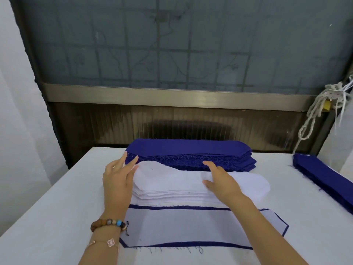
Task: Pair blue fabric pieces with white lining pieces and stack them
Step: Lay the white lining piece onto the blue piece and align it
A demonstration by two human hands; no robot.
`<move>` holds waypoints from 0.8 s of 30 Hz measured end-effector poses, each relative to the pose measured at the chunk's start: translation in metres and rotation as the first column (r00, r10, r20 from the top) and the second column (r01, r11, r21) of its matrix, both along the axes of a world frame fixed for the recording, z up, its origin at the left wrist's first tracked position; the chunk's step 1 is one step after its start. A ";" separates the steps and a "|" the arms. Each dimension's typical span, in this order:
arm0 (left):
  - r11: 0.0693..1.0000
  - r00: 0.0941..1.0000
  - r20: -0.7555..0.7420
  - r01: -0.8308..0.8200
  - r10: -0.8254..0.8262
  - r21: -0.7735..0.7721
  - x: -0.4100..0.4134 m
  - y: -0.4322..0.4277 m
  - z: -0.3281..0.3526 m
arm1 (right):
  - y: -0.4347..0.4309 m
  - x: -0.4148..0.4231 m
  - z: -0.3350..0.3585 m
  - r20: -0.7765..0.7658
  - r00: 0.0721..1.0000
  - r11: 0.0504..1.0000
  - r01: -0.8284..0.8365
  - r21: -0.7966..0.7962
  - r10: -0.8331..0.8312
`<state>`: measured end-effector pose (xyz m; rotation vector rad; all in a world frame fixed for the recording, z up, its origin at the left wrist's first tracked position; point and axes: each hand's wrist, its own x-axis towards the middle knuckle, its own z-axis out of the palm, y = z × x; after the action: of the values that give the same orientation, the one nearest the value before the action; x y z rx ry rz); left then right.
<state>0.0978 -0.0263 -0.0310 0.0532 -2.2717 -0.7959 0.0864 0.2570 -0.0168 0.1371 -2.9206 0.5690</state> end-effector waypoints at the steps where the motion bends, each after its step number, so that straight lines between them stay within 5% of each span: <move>1: 0.998 1.000 0.002 0.012 -0.012 -0.068 0.000 0.001 0.001 | -0.007 0.002 0.004 -0.022 1.000 1.000 -0.013 0.007 0.013; 4: 0.988 0.989 -0.045 0.139 -0.142 -0.068 0.001 0.004 0.001 | -0.036 0.004 0.012 -0.080 0.984 0.982 -0.168 -0.089 0.161; 8: 0.926 0.956 -0.115 0.291 -0.271 0.238 0.001 0.003 -0.001 | -0.078 0.000 0.006 -0.089 0.937 0.899 -0.348 -0.266 0.337; 12: 0.869 0.957 0.020 0.253 -0.288 0.426 -0.007 0.000 -0.007 | -0.107 -0.008 -0.006 -0.104 0.905 0.857 -0.425 -0.292 0.413; 24: 0.773 0.945 0.045 0.238 -0.325 0.588 -0.010 -0.001 -0.010 | -0.084 -0.034 -0.007 -0.007 0.955 0.922 -0.288 -0.260 0.296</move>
<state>0.0881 -0.0278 -0.0407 0.0490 -2.1082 -1.6805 0.0528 0.1730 -0.0237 0.5419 -2.8393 0.9998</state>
